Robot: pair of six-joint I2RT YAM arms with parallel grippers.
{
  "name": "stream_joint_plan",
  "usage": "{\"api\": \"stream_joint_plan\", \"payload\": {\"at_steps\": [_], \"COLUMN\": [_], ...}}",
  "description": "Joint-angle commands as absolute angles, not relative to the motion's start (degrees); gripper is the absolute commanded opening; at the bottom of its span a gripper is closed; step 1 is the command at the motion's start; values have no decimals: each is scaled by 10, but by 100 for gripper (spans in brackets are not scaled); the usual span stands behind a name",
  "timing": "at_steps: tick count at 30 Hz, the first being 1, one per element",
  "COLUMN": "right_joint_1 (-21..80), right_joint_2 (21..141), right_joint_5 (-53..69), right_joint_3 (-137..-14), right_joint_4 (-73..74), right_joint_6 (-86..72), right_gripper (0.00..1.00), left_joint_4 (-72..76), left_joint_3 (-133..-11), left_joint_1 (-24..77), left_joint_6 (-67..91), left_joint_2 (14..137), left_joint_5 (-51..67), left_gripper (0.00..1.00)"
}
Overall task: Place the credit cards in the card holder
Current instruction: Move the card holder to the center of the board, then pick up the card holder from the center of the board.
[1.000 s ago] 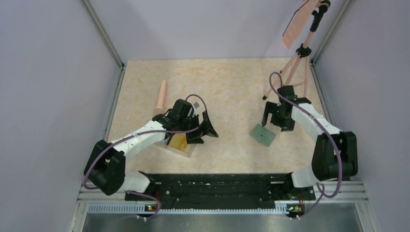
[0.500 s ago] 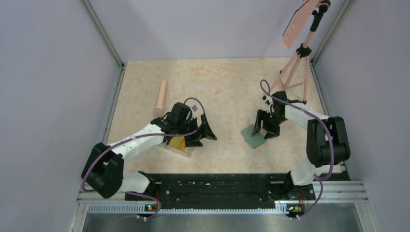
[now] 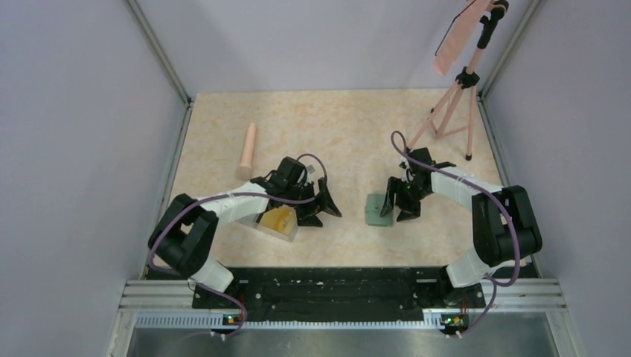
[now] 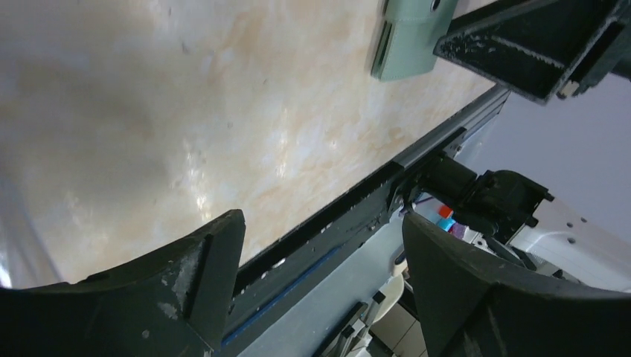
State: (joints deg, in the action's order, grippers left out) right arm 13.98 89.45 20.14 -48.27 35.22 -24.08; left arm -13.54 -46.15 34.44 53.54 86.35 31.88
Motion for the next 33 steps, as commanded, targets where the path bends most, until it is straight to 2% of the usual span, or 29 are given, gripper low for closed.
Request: {"api": "stream_joint_plan", "payload": {"at_steps": [1, 5, 12, 18, 22, 25, 29, 31, 33], "right_joint_1": [130, 100, 76, 76, 76, 76, 76, 76, 76], "right_joint_2": [877, 882, 905, 912, 909, 897, 878, 866, 848], "right_joint_5": [160, 192, 297, 391, 442, 471, 482, 479, 473], "right_joint_3": [-493, -483, -452, -399, -374, -356, -344, -347, -358], "right_joint_4": [325, 297, 223, 126, 64, 16, -24, -13, 19], "right_joint_6": [-243, -245, -233, -278, -314, -347, -376, -374, -362], "right_gripper": [61, 60, 59, 56, 52, 43, 17, 0, 0], "left_joint_4": [-76, -43, -49, -49, -17, -12, -13, -29, -64], "left_joint_3": [-515, -573, -668, -709, -710, -706, -701, -701, -710], "left_joint_1": [353, 375, 417, 431, 434, 436, 436, 436, 435], "left_joint_6": [542, 548, 543, 550, 560, 559, 553, 542, 519], "left_joint_2": [939, 1023, 1142, 1192, 1206, 1204, 1190, 1173, 1151], "left_joint_5": [326, 333, 320, 314, 345, 352, 358, 352, 334], "left_gripper": [81, 72, 66, 61, 49, 38, 23, 23, 28]}}
